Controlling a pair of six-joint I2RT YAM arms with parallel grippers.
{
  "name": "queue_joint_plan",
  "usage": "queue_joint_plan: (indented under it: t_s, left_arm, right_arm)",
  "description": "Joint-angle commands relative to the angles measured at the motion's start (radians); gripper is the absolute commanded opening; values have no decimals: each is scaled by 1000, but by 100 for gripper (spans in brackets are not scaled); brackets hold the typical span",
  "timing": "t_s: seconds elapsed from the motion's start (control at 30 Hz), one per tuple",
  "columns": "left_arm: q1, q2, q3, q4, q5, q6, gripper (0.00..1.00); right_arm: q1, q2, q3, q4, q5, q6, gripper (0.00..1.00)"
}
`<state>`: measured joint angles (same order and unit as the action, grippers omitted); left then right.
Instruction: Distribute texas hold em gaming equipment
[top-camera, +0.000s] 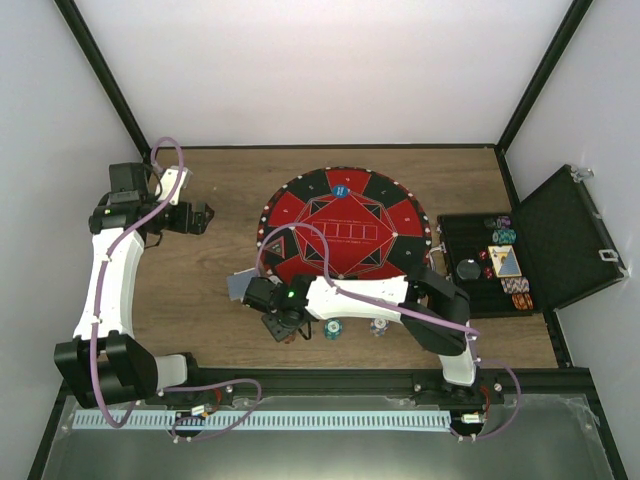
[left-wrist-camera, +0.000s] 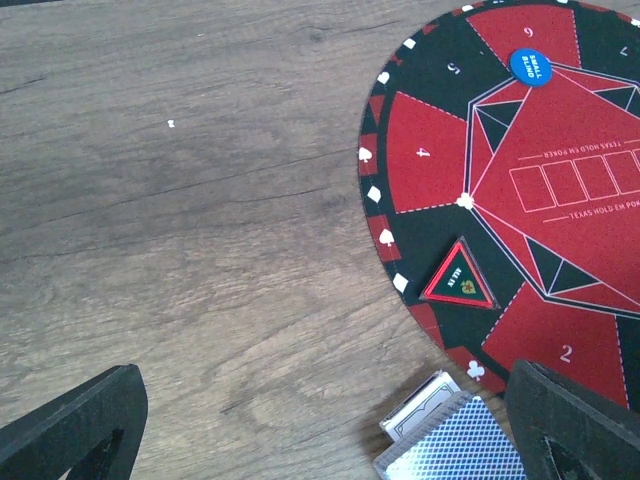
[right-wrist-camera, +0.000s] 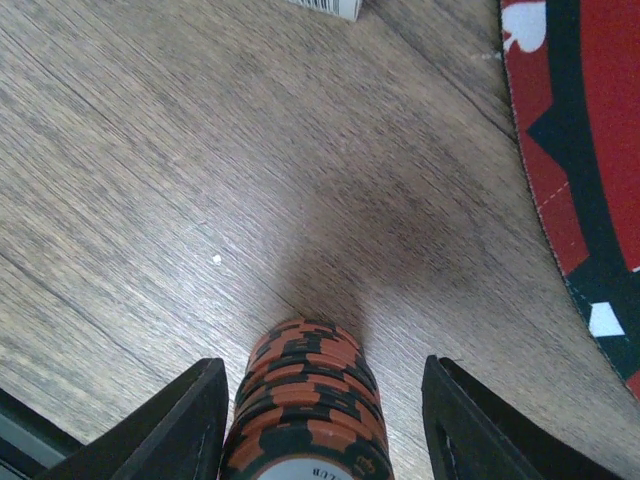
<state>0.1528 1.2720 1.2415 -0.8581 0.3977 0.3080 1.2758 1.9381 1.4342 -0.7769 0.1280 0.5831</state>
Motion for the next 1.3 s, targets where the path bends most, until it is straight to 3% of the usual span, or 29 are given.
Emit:
queue_joint_plan:
  t_s: [0.0,0.47,0.6,0.8,1.27]
  left_arm:
    - [5,-8,30,-12,9,-1,100]
    - [5,-7,29,-13,13,0,100]
    - [5,-7,29,-13,16,2,100]
    - [5,-8,30,-13,21,6,100]
    - [5,-11,26,-15,16,12,100]
  right_arm:
    - [12,16,-17,-2,12,-2,55]
    - [19,-2,-6,-17,18,-6,46]
    - [21,2,-3,-26,11,-9,64]
    - [23,-13,-10,-40,18,-2,67]
    - [28,-21,-21,-40,8,3,43]
